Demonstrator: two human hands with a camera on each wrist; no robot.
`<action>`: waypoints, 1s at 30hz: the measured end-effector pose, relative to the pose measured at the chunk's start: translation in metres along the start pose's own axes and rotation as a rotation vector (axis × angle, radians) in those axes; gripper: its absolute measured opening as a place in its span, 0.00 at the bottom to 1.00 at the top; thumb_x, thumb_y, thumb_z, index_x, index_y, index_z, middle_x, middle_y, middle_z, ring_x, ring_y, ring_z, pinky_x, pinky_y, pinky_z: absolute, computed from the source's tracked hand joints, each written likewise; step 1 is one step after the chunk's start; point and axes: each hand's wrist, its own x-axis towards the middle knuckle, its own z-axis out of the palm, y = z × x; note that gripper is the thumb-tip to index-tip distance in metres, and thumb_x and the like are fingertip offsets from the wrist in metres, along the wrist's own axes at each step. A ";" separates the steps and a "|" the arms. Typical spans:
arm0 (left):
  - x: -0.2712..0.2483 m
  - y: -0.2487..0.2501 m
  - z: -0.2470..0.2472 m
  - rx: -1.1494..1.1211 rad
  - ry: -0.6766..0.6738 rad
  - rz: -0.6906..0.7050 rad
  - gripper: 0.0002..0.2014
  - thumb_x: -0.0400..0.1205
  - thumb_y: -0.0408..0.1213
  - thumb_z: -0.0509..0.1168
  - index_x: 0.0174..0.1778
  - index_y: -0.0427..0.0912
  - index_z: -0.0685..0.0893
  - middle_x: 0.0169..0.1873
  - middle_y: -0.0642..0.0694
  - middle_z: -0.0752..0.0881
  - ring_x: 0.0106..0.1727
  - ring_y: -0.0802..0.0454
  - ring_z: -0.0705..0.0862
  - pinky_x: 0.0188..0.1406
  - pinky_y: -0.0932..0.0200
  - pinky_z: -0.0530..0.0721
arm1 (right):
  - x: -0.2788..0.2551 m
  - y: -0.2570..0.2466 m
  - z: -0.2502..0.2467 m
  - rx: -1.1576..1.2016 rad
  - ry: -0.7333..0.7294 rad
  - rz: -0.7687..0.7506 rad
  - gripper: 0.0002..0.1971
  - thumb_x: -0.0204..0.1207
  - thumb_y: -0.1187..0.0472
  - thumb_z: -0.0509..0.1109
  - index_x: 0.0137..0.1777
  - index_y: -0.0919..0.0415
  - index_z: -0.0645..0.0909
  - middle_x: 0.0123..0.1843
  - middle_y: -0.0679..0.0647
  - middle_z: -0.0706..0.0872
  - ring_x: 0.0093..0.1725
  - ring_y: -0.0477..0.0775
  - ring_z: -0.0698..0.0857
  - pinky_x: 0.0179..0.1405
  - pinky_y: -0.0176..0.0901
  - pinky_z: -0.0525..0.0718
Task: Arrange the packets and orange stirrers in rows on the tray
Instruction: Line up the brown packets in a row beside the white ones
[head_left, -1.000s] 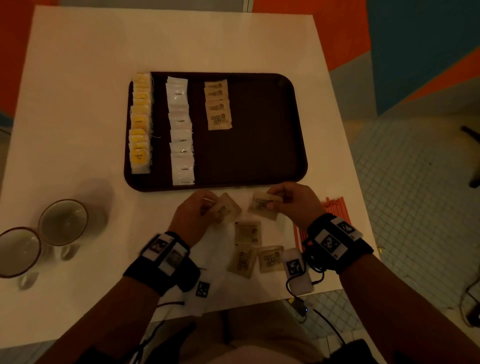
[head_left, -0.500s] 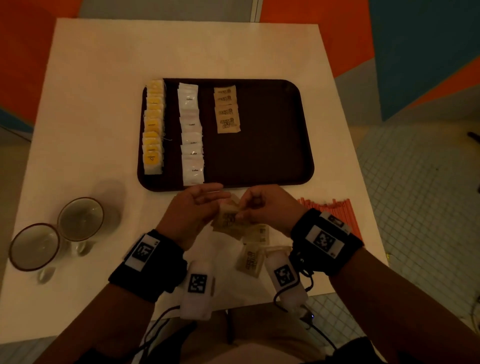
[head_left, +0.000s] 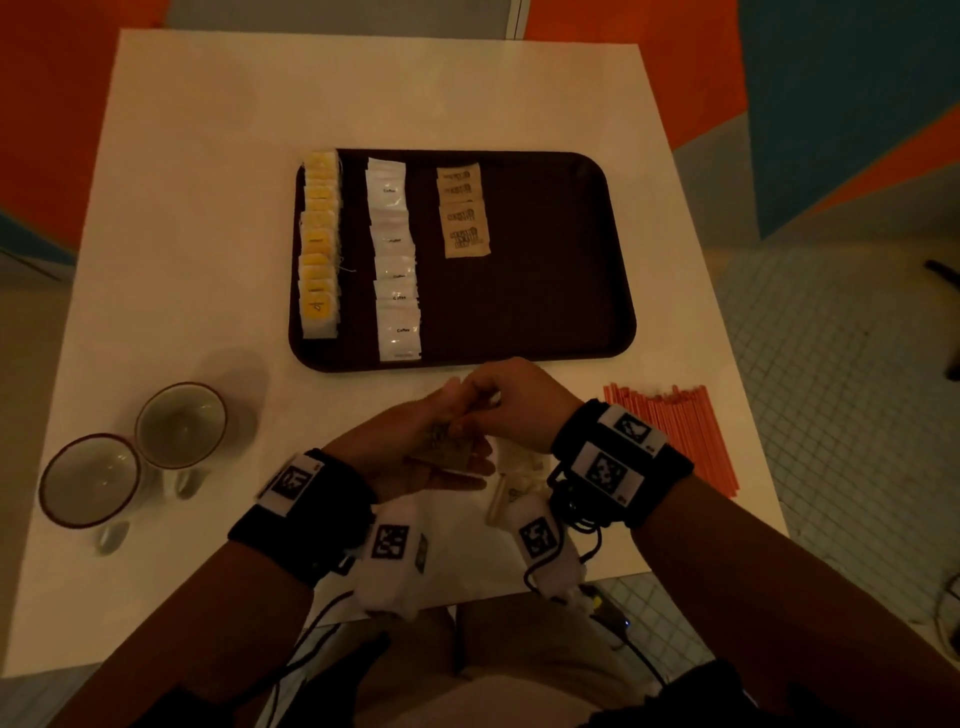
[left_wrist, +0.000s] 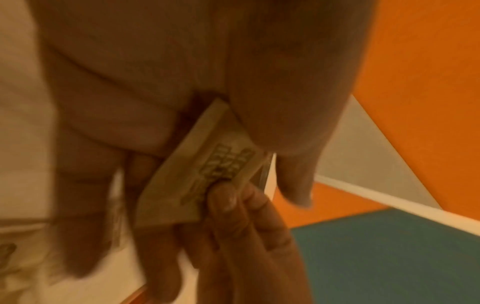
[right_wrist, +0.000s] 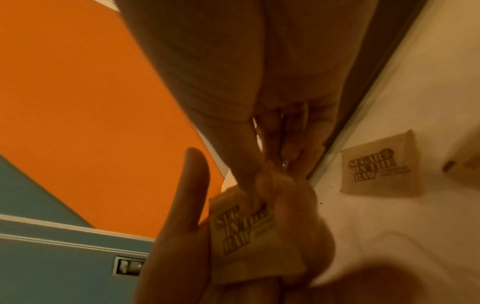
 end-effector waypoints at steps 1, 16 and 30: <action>0.001 0.000 0.003 0.004 0.036 0.060 0.25 0.74 0.60 0.56 0.55 0.46 0.84 0.45 0.40 0.88 0.47 0.44 0.88 0.52 0.49 0.86 | 0.001 -0.001 0.001 -0.038 0.040 -0.007 0.06 0.69 0.63 0.75 0.45 0.62 0.86 0.47 0.51 0.82 0.44 0.45 0.79 0.44 0.34 0.77; 0.038 -0.011 -0.024 1.143 0.443 0.398 0.22 0.77 0.39 0.68 0.67 0.50 0.75 0.63 0.46 0.75 0.59 0.53 0.77 0.60 0.62 0.76 | -0.039 0.093 0.036 -0.599 -0.180 0.096 0.25 0.73 0.55 0.69 0.71 0.46 0.70 0.72 0.56 0.69 0.68 0.60 0.71 0.65 0.52 0.75; 0.084 -0.006 0.007 1.401 0.525 0.269 0.18 0.79 0.34 0.61 0.66 0.44 0.72 0.61 0.38 0.76 0.61 0.38 0.77 0.60 0.42 0.79 | -0.030 0.076 0.037 -0.535 -0.056 -0.118 0.11 0.76 0.55 0.66 0.58 0.52 0.82 0.62 0.51 0.82 0.63 0.57 0.74 0.60 0.48 0.68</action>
